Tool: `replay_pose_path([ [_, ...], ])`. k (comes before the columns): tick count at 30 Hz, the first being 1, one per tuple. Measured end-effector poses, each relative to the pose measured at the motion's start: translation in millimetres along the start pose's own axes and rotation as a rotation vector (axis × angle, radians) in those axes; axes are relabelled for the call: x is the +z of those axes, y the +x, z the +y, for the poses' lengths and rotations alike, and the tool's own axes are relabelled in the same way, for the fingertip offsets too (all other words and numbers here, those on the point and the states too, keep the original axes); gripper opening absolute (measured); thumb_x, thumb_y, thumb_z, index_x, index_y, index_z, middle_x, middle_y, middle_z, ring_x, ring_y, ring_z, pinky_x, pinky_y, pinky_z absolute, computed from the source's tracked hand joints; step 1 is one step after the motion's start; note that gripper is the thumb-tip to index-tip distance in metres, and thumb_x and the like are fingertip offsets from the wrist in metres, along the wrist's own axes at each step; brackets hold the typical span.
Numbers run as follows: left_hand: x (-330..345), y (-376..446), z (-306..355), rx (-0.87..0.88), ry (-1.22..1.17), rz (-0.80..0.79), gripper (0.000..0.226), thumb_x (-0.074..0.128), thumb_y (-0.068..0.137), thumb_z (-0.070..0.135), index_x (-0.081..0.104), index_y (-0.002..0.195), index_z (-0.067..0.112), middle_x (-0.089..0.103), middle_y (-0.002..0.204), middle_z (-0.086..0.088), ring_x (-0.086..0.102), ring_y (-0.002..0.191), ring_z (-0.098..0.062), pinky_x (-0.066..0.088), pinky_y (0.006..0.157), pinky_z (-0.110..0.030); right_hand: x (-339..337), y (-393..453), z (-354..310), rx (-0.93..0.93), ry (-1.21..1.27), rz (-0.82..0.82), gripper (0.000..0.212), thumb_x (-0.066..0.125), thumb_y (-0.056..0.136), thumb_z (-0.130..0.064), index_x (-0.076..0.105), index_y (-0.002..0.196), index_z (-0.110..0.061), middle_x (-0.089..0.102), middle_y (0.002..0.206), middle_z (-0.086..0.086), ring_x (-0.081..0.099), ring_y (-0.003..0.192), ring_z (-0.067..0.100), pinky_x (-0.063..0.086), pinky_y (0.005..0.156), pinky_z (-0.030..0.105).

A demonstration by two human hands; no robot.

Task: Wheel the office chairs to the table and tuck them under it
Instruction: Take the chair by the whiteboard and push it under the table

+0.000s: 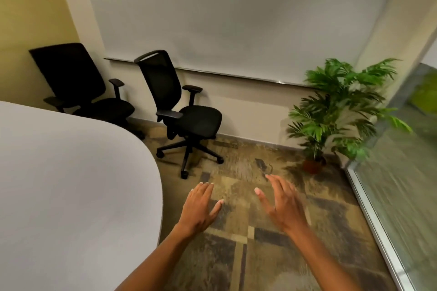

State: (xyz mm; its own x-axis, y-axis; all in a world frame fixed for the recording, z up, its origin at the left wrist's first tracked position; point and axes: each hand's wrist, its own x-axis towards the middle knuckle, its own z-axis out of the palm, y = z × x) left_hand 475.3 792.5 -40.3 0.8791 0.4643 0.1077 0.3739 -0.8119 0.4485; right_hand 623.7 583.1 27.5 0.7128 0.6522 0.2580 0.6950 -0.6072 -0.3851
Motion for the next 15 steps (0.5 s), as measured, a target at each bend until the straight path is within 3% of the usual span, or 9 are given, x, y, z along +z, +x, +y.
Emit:
replay_pose_path([
  [6,-39.6,157.7,-41.1,-0.083,-0.013,0.08,0.069,0.041,0.1,0.057,0.034,0.155,0.016,0.034,0.161,-0.005,0.022,0.153,-0.022,0.019,0.125,-0.038,34.9,170.5,-2.9,-0.069,0.036,-0.044,0.071,0.035,0.093,-0.069,0.051,0.14,-0.018,0.054,0.14,0.001,0.047,0.131,0.02,0.035,0.115,0.046],
  [15,-77.8,301.1,-134.2,-0.276,0.019,0.167,0.07,0.038,0.099,0.062,0.031,0.156,0.021,0.03,0.164,0.0,0.02,0.154,-0.021,0.016,0.124,-0.035,115.7,378.5,-38.2,-0.262,0.116,-0.066,0.06,0.045,0.095,-0.059,0.056,0.136,-0.017,0.058,0.136,0.002,0.051,0.128,0.022,0.038,0.113,0.045],
])
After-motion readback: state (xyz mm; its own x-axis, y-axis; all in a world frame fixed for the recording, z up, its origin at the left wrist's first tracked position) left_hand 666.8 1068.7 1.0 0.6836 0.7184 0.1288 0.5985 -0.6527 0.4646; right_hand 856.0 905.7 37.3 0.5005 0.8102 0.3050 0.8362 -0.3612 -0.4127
